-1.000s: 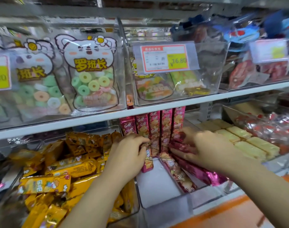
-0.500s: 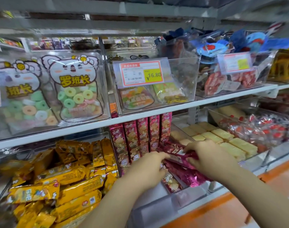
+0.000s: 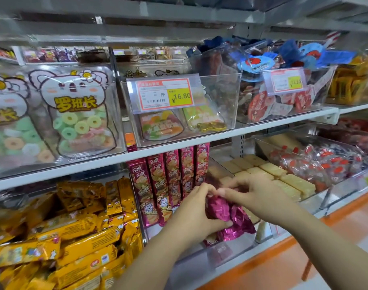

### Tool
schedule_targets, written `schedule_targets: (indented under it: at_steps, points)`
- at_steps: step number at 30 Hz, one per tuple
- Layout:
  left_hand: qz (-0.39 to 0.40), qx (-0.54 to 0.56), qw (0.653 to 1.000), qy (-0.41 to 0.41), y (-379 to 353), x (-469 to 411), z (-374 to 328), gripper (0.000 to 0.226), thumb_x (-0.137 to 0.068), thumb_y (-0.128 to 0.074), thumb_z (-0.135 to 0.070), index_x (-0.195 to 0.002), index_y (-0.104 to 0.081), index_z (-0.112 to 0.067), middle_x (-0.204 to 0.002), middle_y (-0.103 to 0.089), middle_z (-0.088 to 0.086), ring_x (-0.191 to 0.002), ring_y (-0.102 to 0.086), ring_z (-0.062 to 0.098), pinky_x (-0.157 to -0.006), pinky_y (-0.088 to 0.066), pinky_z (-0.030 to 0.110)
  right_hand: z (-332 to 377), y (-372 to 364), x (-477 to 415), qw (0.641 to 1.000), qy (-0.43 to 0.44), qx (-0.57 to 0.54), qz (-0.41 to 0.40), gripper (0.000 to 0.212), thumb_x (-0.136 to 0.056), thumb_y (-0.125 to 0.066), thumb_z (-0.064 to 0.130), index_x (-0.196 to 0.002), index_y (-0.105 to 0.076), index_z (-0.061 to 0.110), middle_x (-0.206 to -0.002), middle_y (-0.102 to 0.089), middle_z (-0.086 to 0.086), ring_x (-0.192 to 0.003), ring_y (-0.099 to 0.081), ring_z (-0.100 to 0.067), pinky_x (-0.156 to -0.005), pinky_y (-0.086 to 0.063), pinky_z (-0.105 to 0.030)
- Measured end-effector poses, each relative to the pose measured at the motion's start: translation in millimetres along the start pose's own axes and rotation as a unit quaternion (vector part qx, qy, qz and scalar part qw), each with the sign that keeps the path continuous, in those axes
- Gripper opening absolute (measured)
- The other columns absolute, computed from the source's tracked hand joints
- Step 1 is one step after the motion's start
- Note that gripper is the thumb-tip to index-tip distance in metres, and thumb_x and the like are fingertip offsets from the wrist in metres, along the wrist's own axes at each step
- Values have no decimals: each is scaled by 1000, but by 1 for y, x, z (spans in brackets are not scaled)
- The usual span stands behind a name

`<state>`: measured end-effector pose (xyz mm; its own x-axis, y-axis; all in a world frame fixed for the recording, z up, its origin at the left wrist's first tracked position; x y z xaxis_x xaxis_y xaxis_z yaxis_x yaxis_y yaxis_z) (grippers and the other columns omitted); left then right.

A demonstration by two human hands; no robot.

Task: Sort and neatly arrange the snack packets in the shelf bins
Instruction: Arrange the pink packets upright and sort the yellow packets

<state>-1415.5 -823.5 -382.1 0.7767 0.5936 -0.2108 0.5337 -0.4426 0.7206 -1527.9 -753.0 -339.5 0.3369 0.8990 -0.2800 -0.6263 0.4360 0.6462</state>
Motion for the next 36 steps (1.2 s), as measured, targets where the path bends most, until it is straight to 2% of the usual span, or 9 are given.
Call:
schedule_targets:
  at_steps: [2, 5, 7, 9, 13, 18, 23, 29, 36]
  points:
    - [-14, -6, 1000, -2, 6, 5, 2, 43, -76, -73, -41, -105, -42, -41, -106, -50, -19, -90, -54, 1, -78, -50, 26, -2, 4, 0, 999, -1, 28, -22, 16, -87, -62, 34, -73, -68, 31, -55, -62, 19, -58, -57, 5, -53, -39, -9]
    - [-62, -6, 998, -5, 29, 11, 5, 42, -85, -64, -32, -114, -38, -47, -95, -55, -17, -72, -54, -7, -61, -41, 10, -10, 4, 2, 995, -13, 92, -24, 15, -91, -58, 27, -88, -69, 18, -48, -55, 22, -54, -53, 9, -54, -38, -8]
    - [-108, 12, 994, 12, 49, 15, 12, 41, -87, -62, -27, -111, -37, -49, -79, -58, -10, -59, -52, -7, -53, -41, 11, -13, -1, 3, 988, -18, 152, -7, 20, -87, -63, 33, -100, -68, 19, -75, -63, 15, -65, -55, 3, -49, -35, -9]
    - [-133, 32, 990, 38, 63, 18, 21, 33, -89, -60, -25, -105, -40, -45, -76, -63, -5, -60, -57, -5, -61, -49, 18, -18, -5, 2, 973, -37, 230, 4, 31, -82, -66, 40, -108, -63, 24, -95, -64, 6, -80, -57, -8, -49, -32, -9]
    - [-120, 115, 982, 91, 68, 24, 34, 27, -88, -61, -15, -98, -43, -33, -88, -69, -2, -79, -69, 7, -83, -55, 41, -25, -16, 0, 955, -46, 294, 10, 34, -77, -65, 45, -104, -60, 25, -90, -67, 4, -79, -62, -16, -63, -51, -29]
    - [-136, 82, 982, 104, 74, 29, 33, 42, -72, -69, -56, -101, -46, -36, -88, -65, -12, -80, -65, 5, -74, -51, 24, -18, 7, 0, 974, -31, 176, -138, 32, -79, -65, 37, -109, -62, 29, -84, -62, 14, -70, -58, -9, -59, -45, -24]
    - [-138, 25, 984, 106, 76, 32, 32, 22, -91, -54, -31, -109, -42, -34, -79, -57, -4, -60, -53, 7, -51, -37, 18, -29, 20, -1, 968, -36, 2, -249, 23, -86, -65, 24, -109, -62, 22, -90, -61, 12, -84, -63, -11, -75, -50, -30]
    - [-155, -68, 983, 63, 82, 32, 35, 50, -92, -53, -13, -137, -37, -27, -125, -52, -3, -109, -49, 7, -88, -34, 16, -38, 19, 1, 961, -59, -50, -265, 25, -87, -64, 24, -109, -64, 12, -94, -64, 4, -89, -63, -15, -81, -52, -37]
    - [-221, -126, 967, 21, 83, 25, 30, 50, -95, -50, -14, -141, -38, -29, -134, -50, -3, -126, -43, 13, -95, -26, 14, -43, 26, 2, 946, -73, -96, -301, 27, -89, -59, 28, -114, -61, 17, -95, -61, 4, -92, -61, -18, -85, -50, -40]
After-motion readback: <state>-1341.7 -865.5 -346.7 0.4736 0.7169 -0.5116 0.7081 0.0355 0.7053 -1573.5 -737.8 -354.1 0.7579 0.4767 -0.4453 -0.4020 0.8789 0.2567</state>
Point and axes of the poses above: each hand's wrist, its own x-axis away from the middle knuckle, its own y-axis out of the back of the hand, z = x × y, the point moved 6 cm from there along -x, towards the middle knuckle
